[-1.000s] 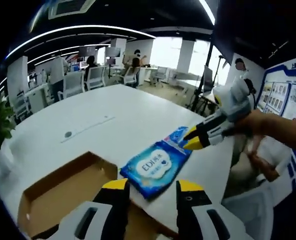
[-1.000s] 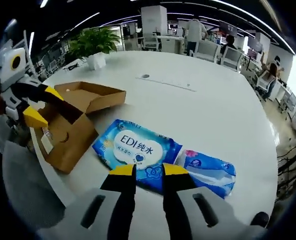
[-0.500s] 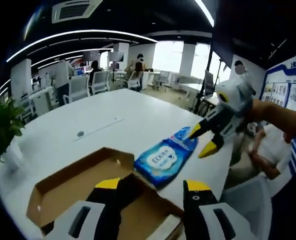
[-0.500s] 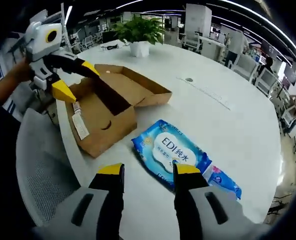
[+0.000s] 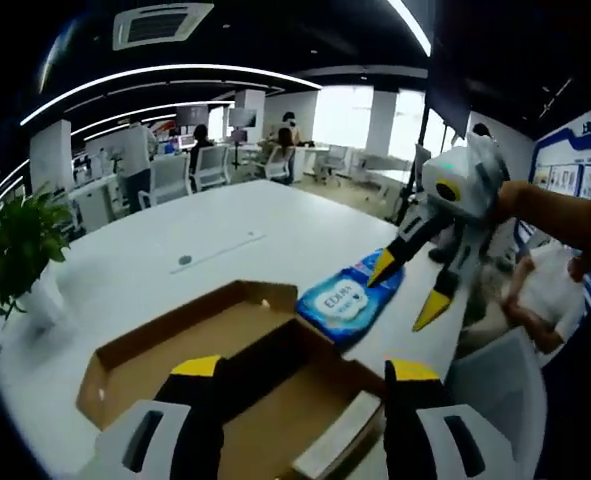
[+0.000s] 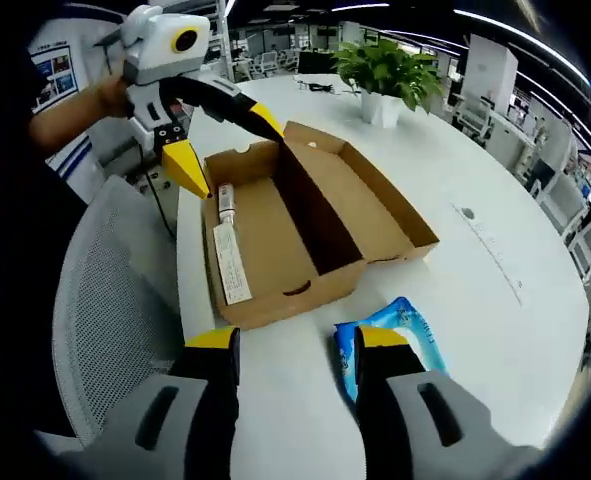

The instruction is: Operate the shoe box by opening the lid, removing the specified soft item, and placing it in the target area until the item is outside and the box remains undamaged.

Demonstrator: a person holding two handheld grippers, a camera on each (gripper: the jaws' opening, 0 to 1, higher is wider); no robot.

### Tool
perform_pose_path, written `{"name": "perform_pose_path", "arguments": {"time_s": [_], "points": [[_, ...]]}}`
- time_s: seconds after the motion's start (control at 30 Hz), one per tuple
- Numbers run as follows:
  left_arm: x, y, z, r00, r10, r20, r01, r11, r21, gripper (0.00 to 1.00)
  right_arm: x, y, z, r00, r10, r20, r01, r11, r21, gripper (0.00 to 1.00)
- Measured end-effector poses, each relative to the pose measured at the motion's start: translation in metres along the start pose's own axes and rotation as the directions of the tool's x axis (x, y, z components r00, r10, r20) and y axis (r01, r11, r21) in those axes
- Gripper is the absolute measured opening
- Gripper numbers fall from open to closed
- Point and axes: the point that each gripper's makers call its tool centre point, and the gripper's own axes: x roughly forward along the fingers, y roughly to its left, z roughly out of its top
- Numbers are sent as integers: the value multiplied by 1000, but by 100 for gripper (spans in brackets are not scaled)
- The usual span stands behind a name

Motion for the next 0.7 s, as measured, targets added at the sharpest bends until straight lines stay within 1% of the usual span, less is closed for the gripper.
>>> {"name": "perform_pose_path", "arguments": {"time_s": [0.13,0.2,0.33,0.43,0.53,0.7], "points": [[-10,6,-4,1000,4,21,-4,1000,1,71,9,1,9,999,29,-14,-30,999,-45,47],[-17,9,-6,999,5,38,-6,1000,21,75,14,3,13,998,54,-18,-55,996,-64,47],[-30,11,-7,997,-1,80,-1,1000,27,83,27,6,14,995,90,-50,-95,990,-103,49],[-39,12,-13,997,1,79,-5,999,50,84,37,13,17,991,112,-74,-121,983,-135,50],[-49,14,-20,997,-3,80,-1,998,56,88,46,17,20,987,134,-93,-147,977,-154,51],[-61,19,-23,996,7,94,-12,998,54,93,64,24,19,976,164,-145,-190,963,-190,52]]}}
